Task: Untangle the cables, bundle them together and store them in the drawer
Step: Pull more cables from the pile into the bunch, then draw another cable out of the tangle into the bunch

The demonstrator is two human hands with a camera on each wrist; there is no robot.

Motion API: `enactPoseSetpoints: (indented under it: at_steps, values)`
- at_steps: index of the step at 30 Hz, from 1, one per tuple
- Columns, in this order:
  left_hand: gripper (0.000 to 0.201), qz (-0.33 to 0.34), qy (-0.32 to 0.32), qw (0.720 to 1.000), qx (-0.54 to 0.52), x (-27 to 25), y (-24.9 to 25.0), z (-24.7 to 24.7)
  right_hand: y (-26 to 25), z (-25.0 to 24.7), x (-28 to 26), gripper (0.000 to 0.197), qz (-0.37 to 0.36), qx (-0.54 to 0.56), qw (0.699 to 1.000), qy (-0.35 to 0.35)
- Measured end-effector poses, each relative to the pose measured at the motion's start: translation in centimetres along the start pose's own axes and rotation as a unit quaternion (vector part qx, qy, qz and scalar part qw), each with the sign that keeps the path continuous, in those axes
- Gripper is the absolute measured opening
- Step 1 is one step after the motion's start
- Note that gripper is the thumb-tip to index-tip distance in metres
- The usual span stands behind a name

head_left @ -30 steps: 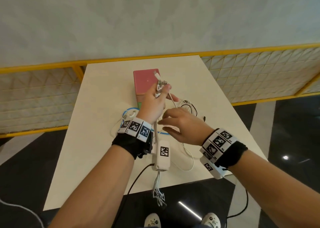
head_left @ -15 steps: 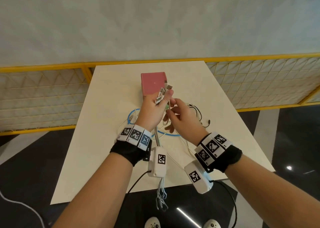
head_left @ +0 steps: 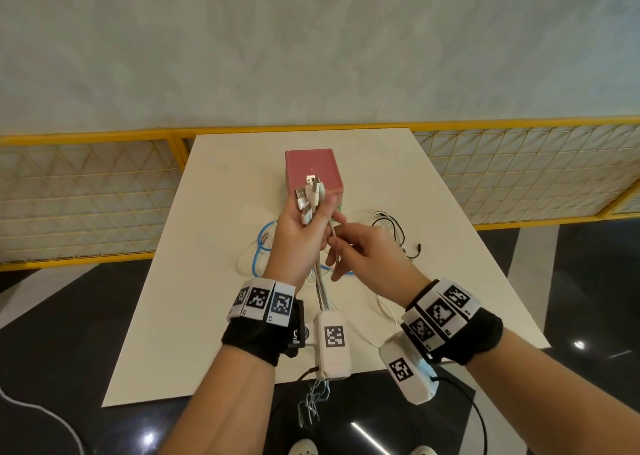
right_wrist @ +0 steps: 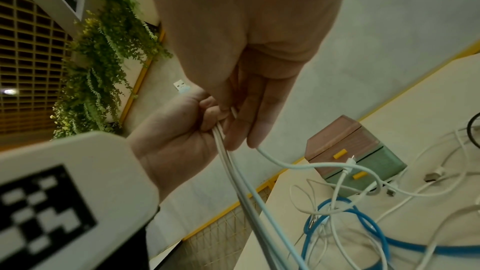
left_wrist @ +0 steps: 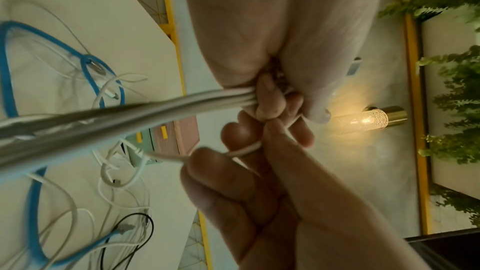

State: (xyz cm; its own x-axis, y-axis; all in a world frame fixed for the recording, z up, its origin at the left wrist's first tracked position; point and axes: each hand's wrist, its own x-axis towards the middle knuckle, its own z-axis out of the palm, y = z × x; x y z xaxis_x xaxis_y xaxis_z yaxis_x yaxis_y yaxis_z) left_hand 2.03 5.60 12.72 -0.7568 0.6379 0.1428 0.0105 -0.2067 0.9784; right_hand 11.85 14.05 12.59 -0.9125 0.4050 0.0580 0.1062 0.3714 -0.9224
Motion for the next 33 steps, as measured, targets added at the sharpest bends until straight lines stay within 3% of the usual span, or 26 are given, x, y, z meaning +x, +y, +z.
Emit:
enactPoseSetpoints:
  at_steps: [2, 5, 6, 8, 10, 14, 17, 20, 23, 25, 28, 30, 33]
  values:
    - [0.019, -0.01, -0.005, 1.0, 0.008, -0.1, -0.3, -0.1, -0.1, 0.0, -0.2, 0.018, -0.013, -0.027, 1.0, -0.003]
    - [0.038, -0.02, 0.038, 0.998, 0.036, 0.3, -0.2, -0.2, 0.3, -0.4, -0.1, 0.023, -0.011, -0.098, 0.994, -0.053]
    - [0.039, -0.02, 0.06, 0.998, 0.03, 0.5, 0.2, -0.3, 0.8, -0.6, 0.0, 0.026, -0.001, -0.103, 0.992, -0.08]
    - [0.035, -0.036, 0.095, 0.991, -0.084, 1.3, 1.5, -0.9, 2.3, -1.2, 0.3, 0.028, 0.021, -0.083, 0.99, -0.111]
    - [0.034, -0.021, 0.087, 0.98, -0.176, 2.0, 3.4, -2.2, 4.3, -2.4, 0.8, 0.028, 0.042, -0.087, 0.989, -0.114]
    - [0.028, 0.031, 0.09, 0.985, -0.141, 2.7, 5.7, -4.5, 6.3, -4.6, 2.1, 0.033, 0.04, -0.218, 0.972, -0.076]
    - [0.012, 0.065, 0.063, 0.994, -0.06, 2.3, 5.5, -5.5, 4.7, -5.4, 3.4, 0.033, 0.0, -0.223, 0.975, -0.003]
    - [0.03, 0.052, 0.05, 0.997, 0.022, 1.8, 5.3, -5.6, 1.8, -6.0, 4.4, 0.029, -0.071, -0.241, 0.966, 0.06]
    - [0.033, 0.02, -0.022, 0.991, 0.132, 1.3, 5.5, -4.1, -1.0, -5.5, 5.0, 0.025, -0.176, -0.286, 0.942, 0.027]
    - [0.037, -0.036, -0.087, 0.977, 0.192, 1.0, 5.4, -2.8, -2.5, -4.7, 5.2, 0.024, -0.258, -0.31, 0.915, 0.012]
    - [0.038, -0.08, -0.124, 0.969, 0.2, 0.7, 5.0, -2.0, -4.1, -4.9, 5.6, 0.017, -0.29, -0.33, 0.898, 0.002]
    - [0.029, -0.053, -0.07, 0.979, 0.185, 1.0, 5.3, -2.3, -3.8, -5.8, 5.9, 0.023, -0.264, -0.331, 0.906, -0.001]
    - [0.021, 0.007, 0.055, 0.992, 0.114, 1.6, 6.4, -3.1, -2.2, -6.6, 6.4, 0.027, -0.154, -0.286, 0.946, -0.02]
